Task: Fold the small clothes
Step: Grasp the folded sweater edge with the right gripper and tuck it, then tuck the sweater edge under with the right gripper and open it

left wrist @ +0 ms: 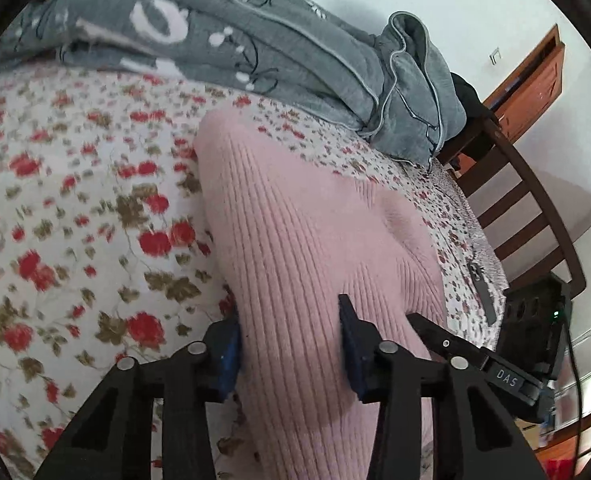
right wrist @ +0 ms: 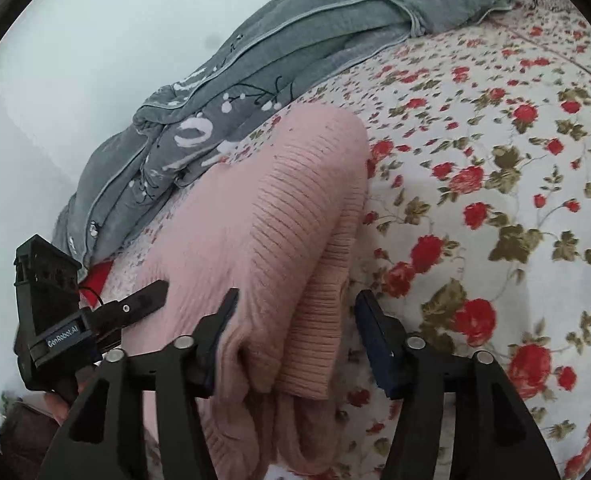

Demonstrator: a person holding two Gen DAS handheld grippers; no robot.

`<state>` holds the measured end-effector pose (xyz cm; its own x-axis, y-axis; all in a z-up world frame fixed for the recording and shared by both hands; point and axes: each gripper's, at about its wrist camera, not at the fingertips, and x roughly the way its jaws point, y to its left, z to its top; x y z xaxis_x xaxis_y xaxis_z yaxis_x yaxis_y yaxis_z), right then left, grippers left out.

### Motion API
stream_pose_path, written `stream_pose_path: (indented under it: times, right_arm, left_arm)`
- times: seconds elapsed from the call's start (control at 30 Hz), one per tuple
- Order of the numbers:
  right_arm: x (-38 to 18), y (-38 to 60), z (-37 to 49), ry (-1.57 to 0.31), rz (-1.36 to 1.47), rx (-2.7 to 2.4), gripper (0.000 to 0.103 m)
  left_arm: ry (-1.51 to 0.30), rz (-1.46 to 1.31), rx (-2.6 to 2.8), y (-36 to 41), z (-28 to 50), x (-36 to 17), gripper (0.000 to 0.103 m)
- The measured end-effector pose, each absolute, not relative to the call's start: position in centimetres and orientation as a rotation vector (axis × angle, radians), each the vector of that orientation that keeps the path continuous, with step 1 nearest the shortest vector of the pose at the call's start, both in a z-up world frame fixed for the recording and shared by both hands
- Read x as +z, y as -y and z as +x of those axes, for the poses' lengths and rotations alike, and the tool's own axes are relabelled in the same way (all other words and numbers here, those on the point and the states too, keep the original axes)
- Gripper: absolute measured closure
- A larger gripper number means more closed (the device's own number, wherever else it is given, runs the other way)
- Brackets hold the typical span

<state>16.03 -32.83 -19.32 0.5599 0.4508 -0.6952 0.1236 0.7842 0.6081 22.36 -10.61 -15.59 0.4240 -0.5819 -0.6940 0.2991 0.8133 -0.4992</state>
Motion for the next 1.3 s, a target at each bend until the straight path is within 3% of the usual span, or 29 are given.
stream_pose_path:
  times: [0.2, 0.57, 0.77, 0.87, 0.93, 1.1, 1.3]
  right_arm:
    - [-16.4, 30.6, 16.2, -0.908, 0.66, 0.222, 0.086]
    - [-14.1, 20.2, 20.6, -0.876, 0.563, 0.362, 0.086]
    - [-16.8, 16.4, 22.9, -0.947, 0.528, 0.385, 0.085]
    - [-19.1, 15.7, 22.2, -1.014, 0.451, 0.343, 0.075]
    - [-18.7, 16.2, 21.6, -1.011, 0.421, 0.314, 0.051]
    - [-17.3, 16.8, 21.9, -0.993, 0.447, 0.315, 0.047]
    - [-21.5, 15.7, 24.6, -1.063, 0.633, 0.359, 0.039]
  left_arm:
    - [-0.922, -0.26, -0.508, 8.8, 22.4, -12.8, 0.067]
    - [-0.873, -0.26, -0.368, -1.7, 24.5, -10.4, 0.068]
    - [-0.929, -0.254, -0.338, -4.6, 24.8, -13.9, 0.064]
    - [-0.927, -0.225, -0.343, -4.9, 24.3, -15.7, 0.054]
    - [-0.911, -0.211, -0.37, -5.2, 24.1, -15.3, 0.051]
    - [-0.913, -0.181, -0.373, -5.6, 25.1, -14.2, 0.05]
    - [-0.935, -0.217, -0.37, -6.2, 25.5, -15.4, 0.053]
